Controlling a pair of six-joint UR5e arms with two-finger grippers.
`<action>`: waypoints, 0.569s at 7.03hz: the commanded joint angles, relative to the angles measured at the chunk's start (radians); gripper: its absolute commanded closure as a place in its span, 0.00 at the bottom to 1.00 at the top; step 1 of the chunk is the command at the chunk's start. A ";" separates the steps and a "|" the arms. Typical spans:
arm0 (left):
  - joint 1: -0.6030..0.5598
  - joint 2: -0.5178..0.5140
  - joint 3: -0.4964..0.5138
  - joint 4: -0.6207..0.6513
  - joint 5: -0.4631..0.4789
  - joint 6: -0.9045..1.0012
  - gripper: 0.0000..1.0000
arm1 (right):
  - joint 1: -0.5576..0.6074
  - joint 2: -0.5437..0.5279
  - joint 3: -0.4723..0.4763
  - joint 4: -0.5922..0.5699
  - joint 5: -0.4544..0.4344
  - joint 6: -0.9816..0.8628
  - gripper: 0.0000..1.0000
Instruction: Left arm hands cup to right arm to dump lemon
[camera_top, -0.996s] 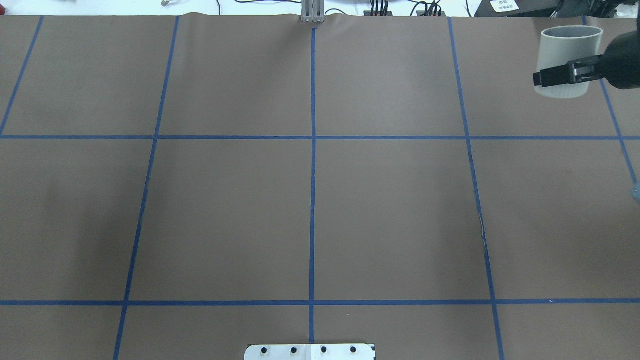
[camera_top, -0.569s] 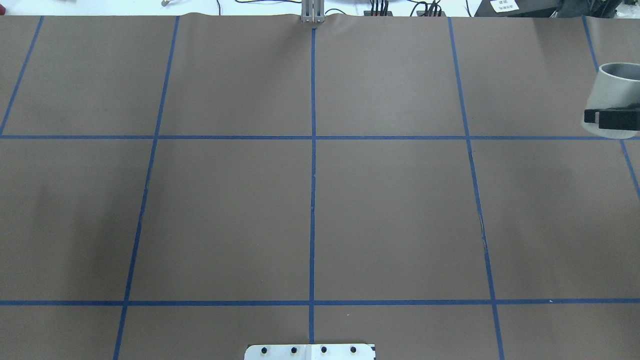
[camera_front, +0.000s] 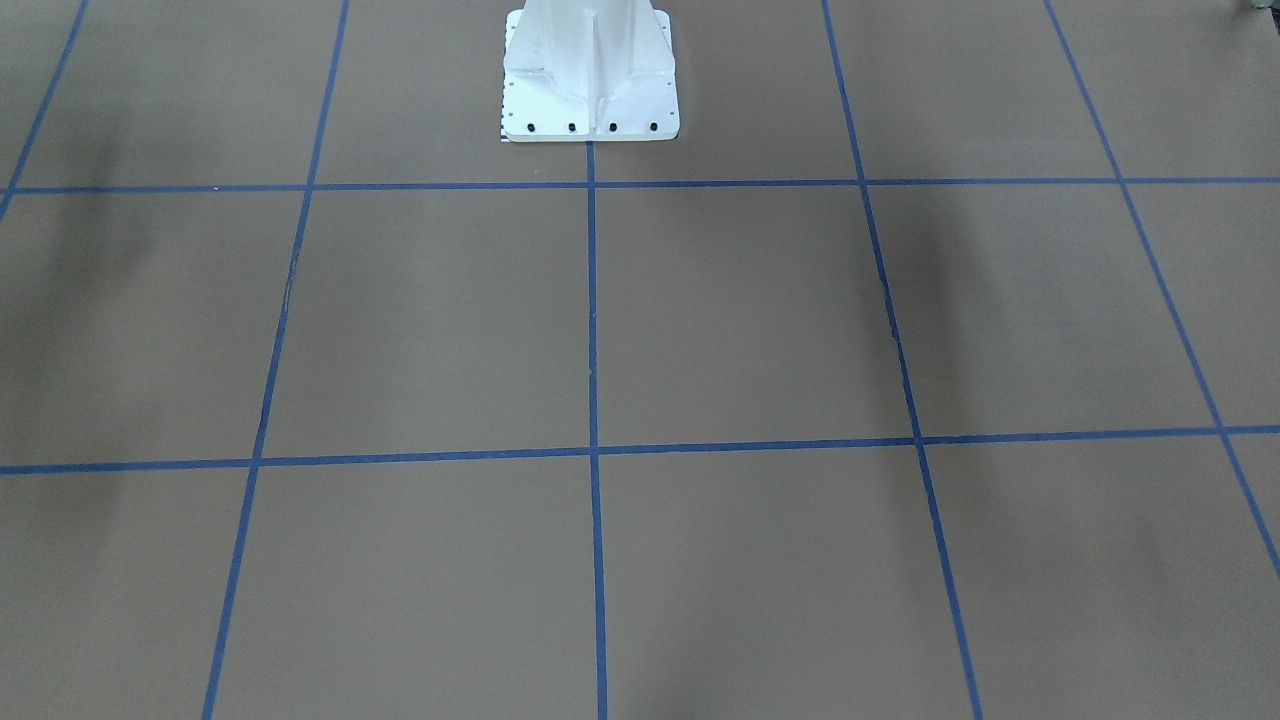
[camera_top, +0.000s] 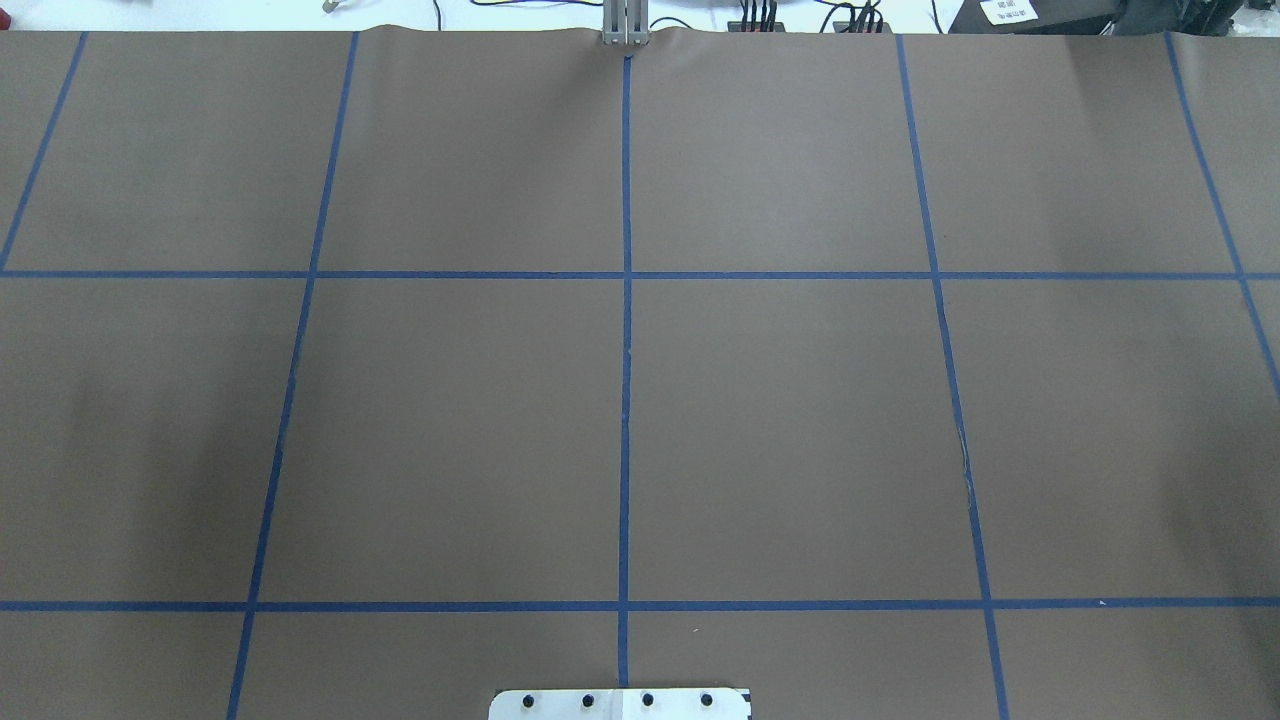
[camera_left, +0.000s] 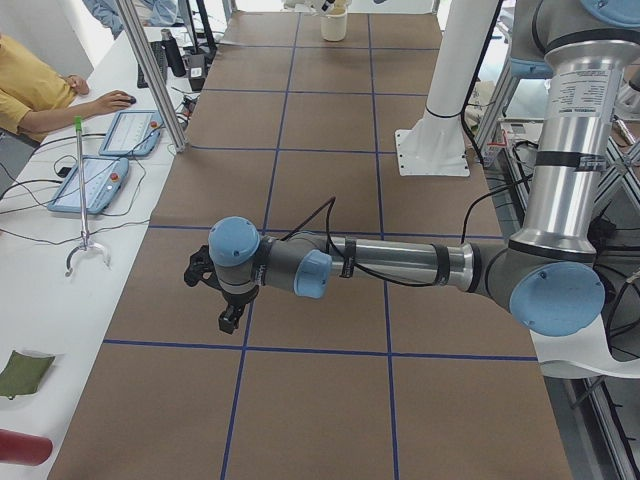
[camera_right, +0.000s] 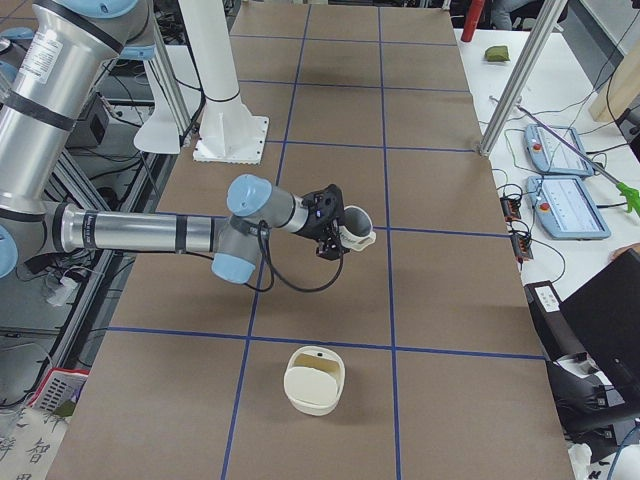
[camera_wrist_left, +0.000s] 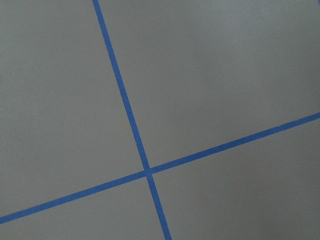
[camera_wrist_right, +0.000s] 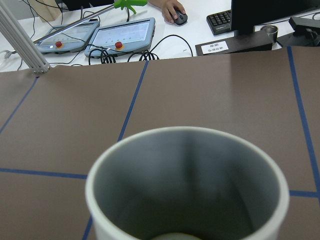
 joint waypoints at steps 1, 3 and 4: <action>0.001 0.000 -0.002 -0.001 0.000 0.000 0.00 | 0.043 -0.014 -0.243 0.315 0.027 0.069 1.00; 0.001 0.000 -0.002 -0.001 0.000 0.000 0.00 | 0.051 -0.003 -0.357 0.475 0.027 0.234 1.00; 0.001 0.000 -0.002 -0.001 0.000 0.000 0.00 | 0.055 0.006 -0.418 0.565 0.026 0.370 1.00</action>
